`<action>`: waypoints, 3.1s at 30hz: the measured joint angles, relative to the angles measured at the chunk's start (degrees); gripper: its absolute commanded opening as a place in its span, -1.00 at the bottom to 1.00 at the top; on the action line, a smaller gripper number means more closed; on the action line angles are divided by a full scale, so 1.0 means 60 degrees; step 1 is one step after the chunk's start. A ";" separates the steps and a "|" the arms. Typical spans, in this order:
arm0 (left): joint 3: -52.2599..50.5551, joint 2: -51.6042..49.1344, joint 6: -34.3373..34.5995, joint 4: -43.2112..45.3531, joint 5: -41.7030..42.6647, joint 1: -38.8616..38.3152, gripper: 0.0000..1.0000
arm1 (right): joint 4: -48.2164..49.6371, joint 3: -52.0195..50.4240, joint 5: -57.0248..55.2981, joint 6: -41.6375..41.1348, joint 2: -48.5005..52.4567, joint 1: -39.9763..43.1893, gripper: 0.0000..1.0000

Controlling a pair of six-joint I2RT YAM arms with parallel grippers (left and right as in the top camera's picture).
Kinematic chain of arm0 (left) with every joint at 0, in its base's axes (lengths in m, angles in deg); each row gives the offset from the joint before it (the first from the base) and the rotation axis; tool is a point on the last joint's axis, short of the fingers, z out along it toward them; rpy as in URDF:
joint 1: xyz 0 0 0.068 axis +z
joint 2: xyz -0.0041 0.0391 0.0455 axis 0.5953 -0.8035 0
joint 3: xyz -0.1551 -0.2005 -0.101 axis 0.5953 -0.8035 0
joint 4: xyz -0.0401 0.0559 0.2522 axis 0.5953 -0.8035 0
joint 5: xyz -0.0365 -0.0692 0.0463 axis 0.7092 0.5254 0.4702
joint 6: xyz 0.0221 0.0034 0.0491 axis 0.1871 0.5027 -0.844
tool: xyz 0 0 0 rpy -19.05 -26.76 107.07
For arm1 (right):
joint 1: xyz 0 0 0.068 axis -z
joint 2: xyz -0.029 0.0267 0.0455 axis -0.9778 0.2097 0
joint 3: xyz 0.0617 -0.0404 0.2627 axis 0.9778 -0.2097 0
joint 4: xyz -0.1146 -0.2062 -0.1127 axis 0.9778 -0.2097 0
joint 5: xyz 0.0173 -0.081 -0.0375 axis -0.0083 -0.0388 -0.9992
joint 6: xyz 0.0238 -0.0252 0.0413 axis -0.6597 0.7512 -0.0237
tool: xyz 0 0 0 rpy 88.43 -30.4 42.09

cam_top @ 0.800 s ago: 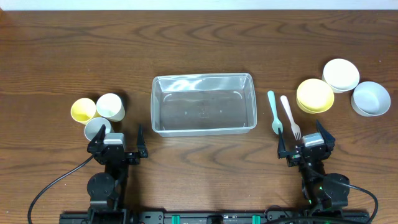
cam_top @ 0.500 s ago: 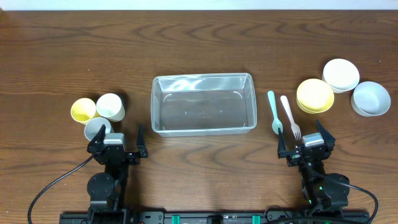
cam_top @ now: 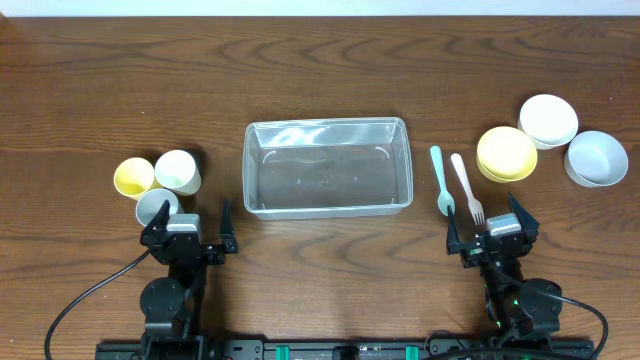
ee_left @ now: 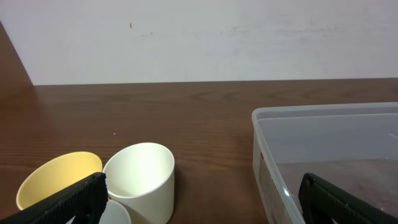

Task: Pack container
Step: 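Raise both arms from rest toward the objects, then lower the left gripper onto the white cup and grasp its rim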

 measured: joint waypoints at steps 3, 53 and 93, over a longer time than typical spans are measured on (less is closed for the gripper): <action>0.0000 0.0000 0.0000 0.0000 0.0000 0.0000 0.96 | -0.0004 0.0000 0.0000 0.0000 0.0000 0.0000 0.98; 0.0000 0.0004 -0.0004 0.0000 0.0000 0.0000 0.96 | 0.0000 0.0000 0.0022 -0.0004 0.0000 0.0000 0.99; 1.3446 -1.1999 0.2331 -1.1187 -0.0444 0.0000 0.96 | -1.0976 1.1970 0.0594 -0.1993 1.0510 0.0000 0.98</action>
